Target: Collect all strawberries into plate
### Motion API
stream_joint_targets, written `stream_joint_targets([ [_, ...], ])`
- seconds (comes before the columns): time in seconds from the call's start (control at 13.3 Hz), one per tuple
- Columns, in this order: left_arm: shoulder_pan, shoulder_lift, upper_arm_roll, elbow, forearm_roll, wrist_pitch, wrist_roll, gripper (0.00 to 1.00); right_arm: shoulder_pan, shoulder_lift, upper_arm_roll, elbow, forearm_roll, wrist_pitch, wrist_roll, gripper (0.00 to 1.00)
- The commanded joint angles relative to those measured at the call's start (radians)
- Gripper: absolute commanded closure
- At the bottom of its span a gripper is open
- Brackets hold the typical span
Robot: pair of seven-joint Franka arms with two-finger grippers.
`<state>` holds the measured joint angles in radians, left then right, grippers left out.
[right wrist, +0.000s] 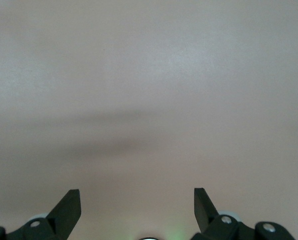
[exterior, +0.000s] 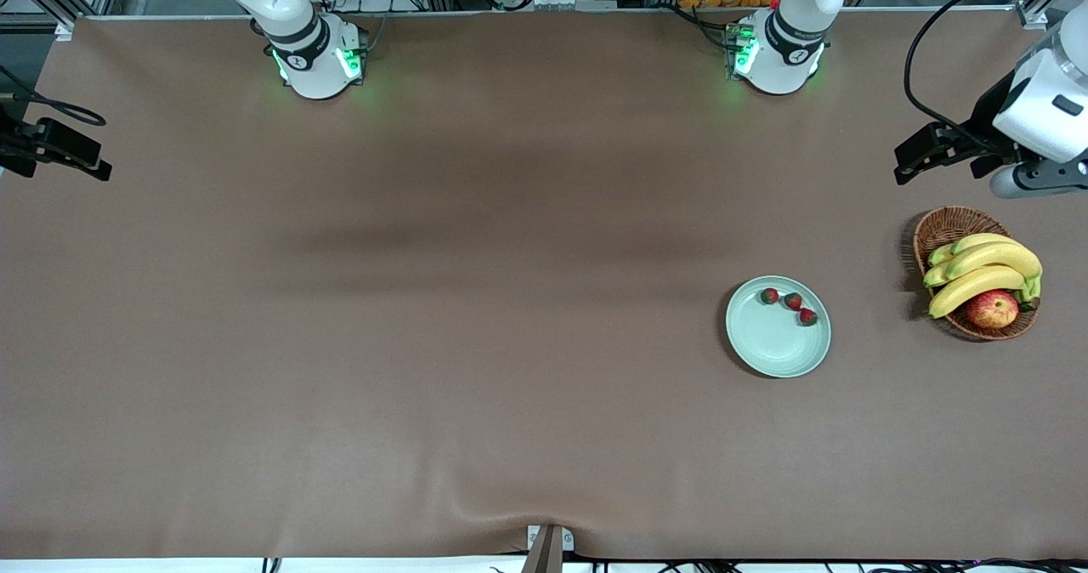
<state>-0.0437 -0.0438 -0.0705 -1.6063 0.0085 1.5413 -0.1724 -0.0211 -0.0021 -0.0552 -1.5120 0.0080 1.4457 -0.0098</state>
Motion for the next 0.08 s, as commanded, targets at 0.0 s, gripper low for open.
stream_joint_targets([
  [0.0, 0.027, -0.028, -0.012, -0.001, -0.002, -0.024, 0.036, 0.00, 0.004, -0.010, -0.002, 0.003, 0.000, 0.001, 0.018, 0.00],
])
